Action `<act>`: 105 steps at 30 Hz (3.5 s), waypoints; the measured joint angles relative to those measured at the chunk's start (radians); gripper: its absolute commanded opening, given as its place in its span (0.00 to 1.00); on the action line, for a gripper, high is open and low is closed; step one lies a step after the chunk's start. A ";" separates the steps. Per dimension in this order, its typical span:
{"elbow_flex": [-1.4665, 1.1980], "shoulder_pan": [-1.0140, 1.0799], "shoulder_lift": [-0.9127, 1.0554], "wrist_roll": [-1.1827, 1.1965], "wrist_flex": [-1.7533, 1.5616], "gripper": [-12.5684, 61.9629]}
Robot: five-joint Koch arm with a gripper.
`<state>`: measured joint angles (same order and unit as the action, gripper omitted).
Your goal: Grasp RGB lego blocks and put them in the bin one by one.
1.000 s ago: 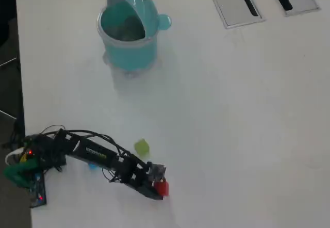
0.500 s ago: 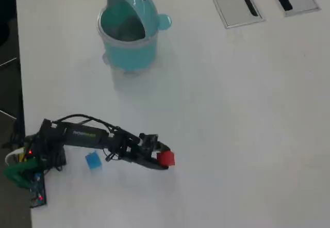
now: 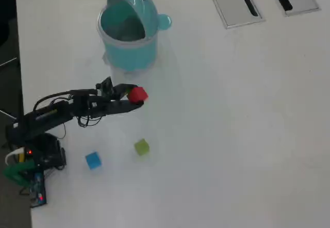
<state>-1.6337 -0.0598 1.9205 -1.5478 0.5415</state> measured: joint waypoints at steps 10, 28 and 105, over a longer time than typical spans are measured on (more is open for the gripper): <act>-0.129 -0.305 0.201 -0.015 -0.048 0.16; 0.255 -0.709 -0.219 -0.094 -0.225 0.08; -0.201 0.089 -0.049 -0.328 0.345 0.63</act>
<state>-1.8346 0.0291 1.8715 -1.8761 0.8866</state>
